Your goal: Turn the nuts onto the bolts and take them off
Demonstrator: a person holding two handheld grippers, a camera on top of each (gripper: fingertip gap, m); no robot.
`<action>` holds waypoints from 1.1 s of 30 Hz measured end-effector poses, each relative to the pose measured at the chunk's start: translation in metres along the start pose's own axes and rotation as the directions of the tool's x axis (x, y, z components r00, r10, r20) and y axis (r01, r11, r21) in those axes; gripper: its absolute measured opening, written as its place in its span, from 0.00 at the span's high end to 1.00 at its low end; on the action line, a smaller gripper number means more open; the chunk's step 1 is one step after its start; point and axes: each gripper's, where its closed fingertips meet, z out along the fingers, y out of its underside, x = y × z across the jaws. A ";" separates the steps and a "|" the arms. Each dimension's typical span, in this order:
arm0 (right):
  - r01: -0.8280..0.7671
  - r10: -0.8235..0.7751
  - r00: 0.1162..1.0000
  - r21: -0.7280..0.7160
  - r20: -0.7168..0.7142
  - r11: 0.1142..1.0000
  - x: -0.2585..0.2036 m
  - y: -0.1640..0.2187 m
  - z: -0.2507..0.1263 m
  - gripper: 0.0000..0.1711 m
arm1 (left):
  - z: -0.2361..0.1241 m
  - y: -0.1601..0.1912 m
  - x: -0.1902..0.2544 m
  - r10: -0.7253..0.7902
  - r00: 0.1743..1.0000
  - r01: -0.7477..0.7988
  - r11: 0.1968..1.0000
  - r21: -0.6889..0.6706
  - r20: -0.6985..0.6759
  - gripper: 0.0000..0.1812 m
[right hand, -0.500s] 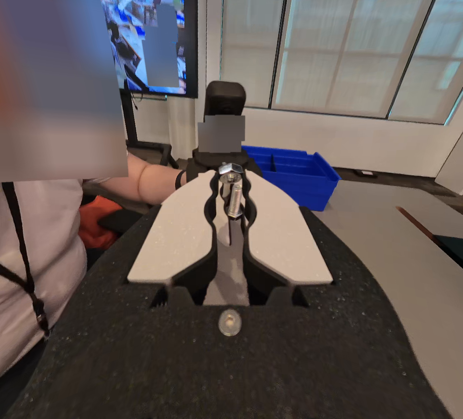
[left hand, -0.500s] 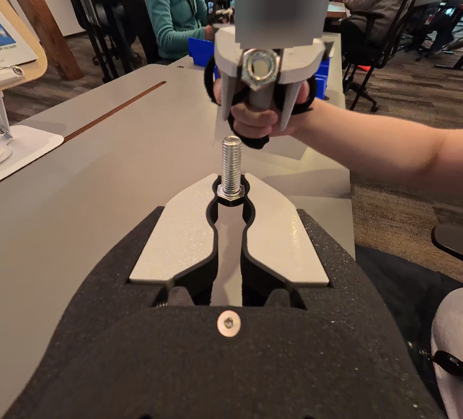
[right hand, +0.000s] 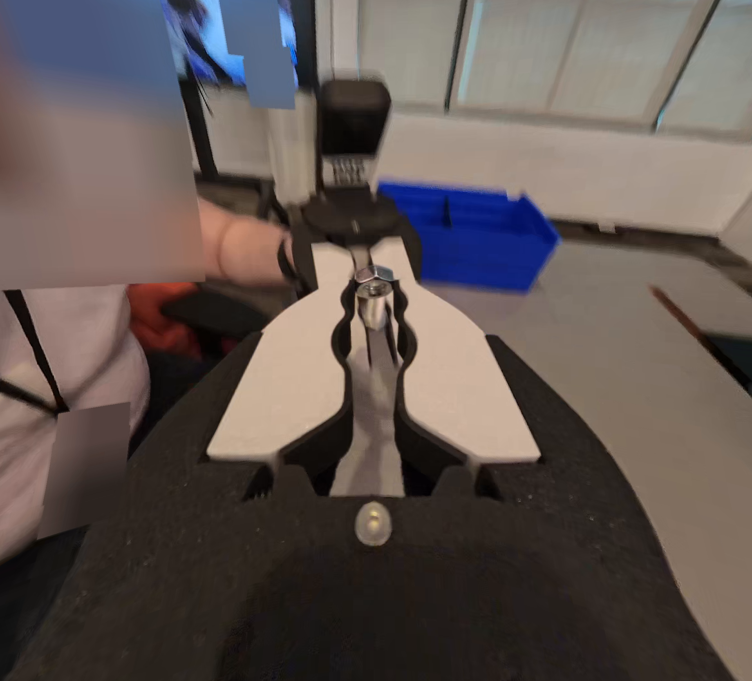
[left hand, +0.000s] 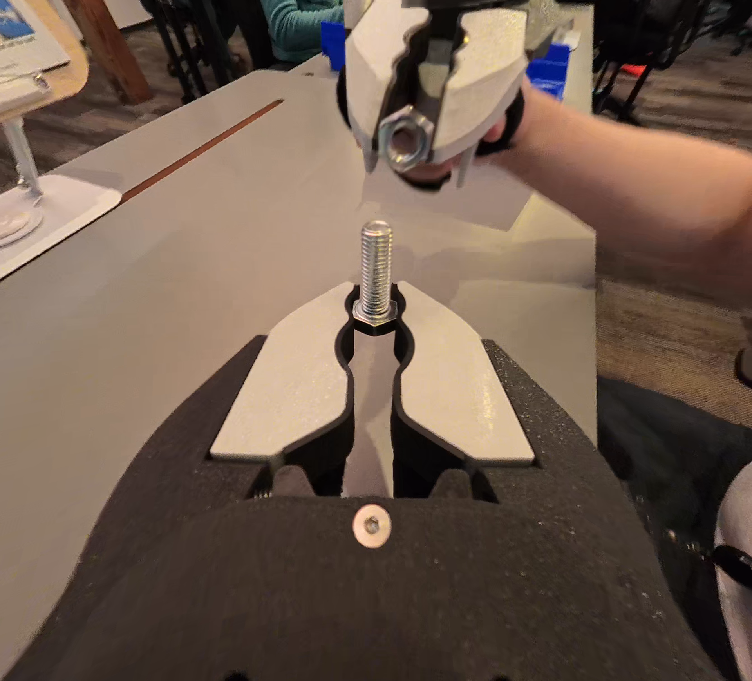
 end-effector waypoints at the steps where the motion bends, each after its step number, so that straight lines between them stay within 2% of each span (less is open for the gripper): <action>1: 0.012 -0.021 0.999 -0.172 -0.048 0.985 0.011 0.024 -0.007 0.90 | -0.007 0.007 -0.003 -0.007 1.000 0.007 1.000 -0.016 0.017 0.92; 2: 0.015 -0.050 0.995 -0.367 -0.087 0.930 0.023 0.052 -0.017 0.90 | -0.016 0.014 -0.006 -0.014 0.999 0.015 0.999 -0.030 0.036 0.92; 3: 0.001 -0.067 0.993 -0.544 -0.102 0.839 0.034 0.079 -0.029 0.90 | -0.025 0.020 -0.010 -0.018 0.998 0.021 0.999 -0.043 0.065 0.92; 5: -0.026 -0.080 0.993 -0.823 -0.086 0.567 0.045 0.127 -0.055 0.90 | -0.042 0.029 -0.018 -0.004 0.992 0.012 0.998 -0.061 0.125 0.92; 6: 0.002 -0.093 0.995 -0.911 -0.040 0.413 0.046 0.144 -0.066 0.90 | -0.050 0.031 -0.021 0.001 0.989 0.009 0.998 -0.068 0.149 0.92; 8: 0.103 -0.115 0.989 -0.989 0.091 0.103 0.045 0.171 -0.083 0.90 | -0.064 0.032 -0.024 0.002 0.983 0.010 0.998 -0.067 0.182 0.92; 9: 0.142 -0.103 0.984 -0.990 0.144 -0.021 0.044 0.182 -0.089 0.90 | -0.070 0.031 -0.025 -0.003 0.982 0.014 0.998 -0.060 0.190 0.92; 11: 0.191 -0.062 0.977 -0.967 0.203 -0.168 0.042 0.198 -0.094 0.90 | -0.080 0.030 -0.024 -0.008 0.979 0.019 0.998 -0.054 0.201 0.92; 12: 0.209 -0.047 0.974 -0.956 0.223 -0.204 0.041 0.203 -0.094 0.90 | -0.084 0.029 -0.023 -0.005 0.979 0.015 0.999 -0.051 0.203 0.92; 22: 0.256 -0.033 0.959 -0.915 0.280 -0.313 0.040 0.210 -0.091 0.90 | -0.095 0.036 -0.013 0.020 0.983 -0.007 0.997 -0.074 0.183 0.92; 30: 0.252 -0.043 0.959 -0.912 0.280 -0.324 0.041 0.211 -0.094 0.90 | -0.092 0.038 -0.012 -0.002 0.985 0.014 0.997 -0.070 0.170 0.92; 33: 0.239 -0.059 0.961 -0.915 0.272 -0.325 0.042 0.210 -0.095 0.84 | -0.091 0.039 -0.011 -0.006 0.986 0.018 0.997 -0.075 0.164 0.92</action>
